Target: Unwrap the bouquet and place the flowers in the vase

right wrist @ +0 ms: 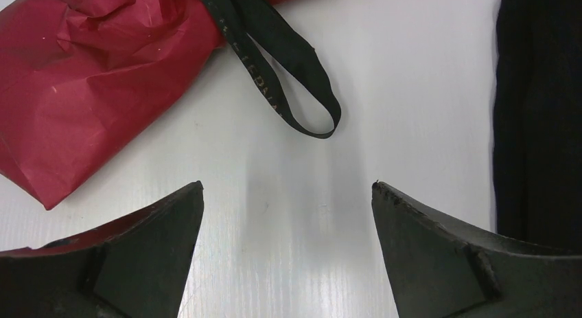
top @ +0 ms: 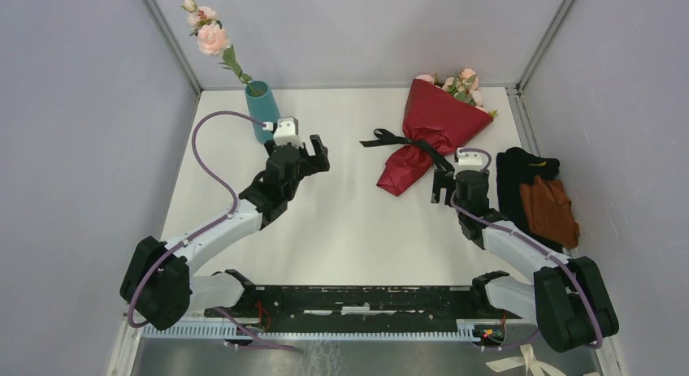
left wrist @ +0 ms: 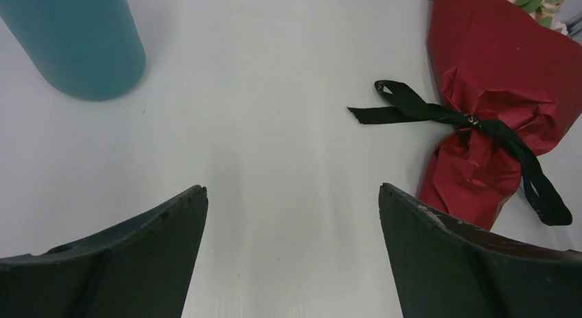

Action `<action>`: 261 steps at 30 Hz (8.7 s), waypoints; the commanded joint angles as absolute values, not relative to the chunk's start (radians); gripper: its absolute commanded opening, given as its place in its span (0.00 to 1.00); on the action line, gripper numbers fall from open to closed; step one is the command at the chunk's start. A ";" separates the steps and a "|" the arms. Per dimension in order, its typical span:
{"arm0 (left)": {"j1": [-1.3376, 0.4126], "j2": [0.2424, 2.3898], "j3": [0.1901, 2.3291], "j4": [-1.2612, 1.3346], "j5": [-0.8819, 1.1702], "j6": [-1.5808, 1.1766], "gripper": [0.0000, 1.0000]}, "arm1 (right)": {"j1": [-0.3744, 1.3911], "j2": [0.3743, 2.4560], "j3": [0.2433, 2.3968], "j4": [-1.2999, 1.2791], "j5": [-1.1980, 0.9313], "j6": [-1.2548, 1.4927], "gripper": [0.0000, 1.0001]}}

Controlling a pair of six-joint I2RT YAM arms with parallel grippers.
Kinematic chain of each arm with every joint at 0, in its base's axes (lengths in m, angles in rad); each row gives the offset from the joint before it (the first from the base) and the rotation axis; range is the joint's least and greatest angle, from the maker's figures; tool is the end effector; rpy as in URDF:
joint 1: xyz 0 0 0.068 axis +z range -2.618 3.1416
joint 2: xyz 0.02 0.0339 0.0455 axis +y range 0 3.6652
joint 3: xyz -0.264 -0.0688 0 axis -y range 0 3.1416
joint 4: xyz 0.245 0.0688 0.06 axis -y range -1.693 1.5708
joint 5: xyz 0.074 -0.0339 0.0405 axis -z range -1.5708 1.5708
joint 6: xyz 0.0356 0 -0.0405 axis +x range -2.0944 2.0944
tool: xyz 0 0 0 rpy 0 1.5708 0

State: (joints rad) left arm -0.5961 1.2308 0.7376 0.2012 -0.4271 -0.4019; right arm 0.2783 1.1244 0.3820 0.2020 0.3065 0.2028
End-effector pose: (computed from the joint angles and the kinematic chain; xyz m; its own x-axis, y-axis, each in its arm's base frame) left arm 0.2384 -0.1439 0.2686 -0.2907 -0.2330 -0.9280 0.0750 0.9614 -0.2649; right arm 0.2142 0.0500 0.1747 -0.4872 0.0605 -0.8712 0.0868 0.9960 0.0207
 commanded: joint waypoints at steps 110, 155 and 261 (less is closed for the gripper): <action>-0.643 1.714 0.856 0.553 -0.017 -0.557 0.96 | 0.046 1.277 0.442 0.359 0.078 0.460 0.64; -0.962 1.333 0.717 0.192 -0.738 -0.573 0.99 | 0.235 1.495 0.732 0.532 -0.041 0.484 0.71; -0.723 1.676 0.899 -0.224 -0.286 -0.255 0.17 | 0.622 1.614 0.871 0.196 -0.072 0.150 0.71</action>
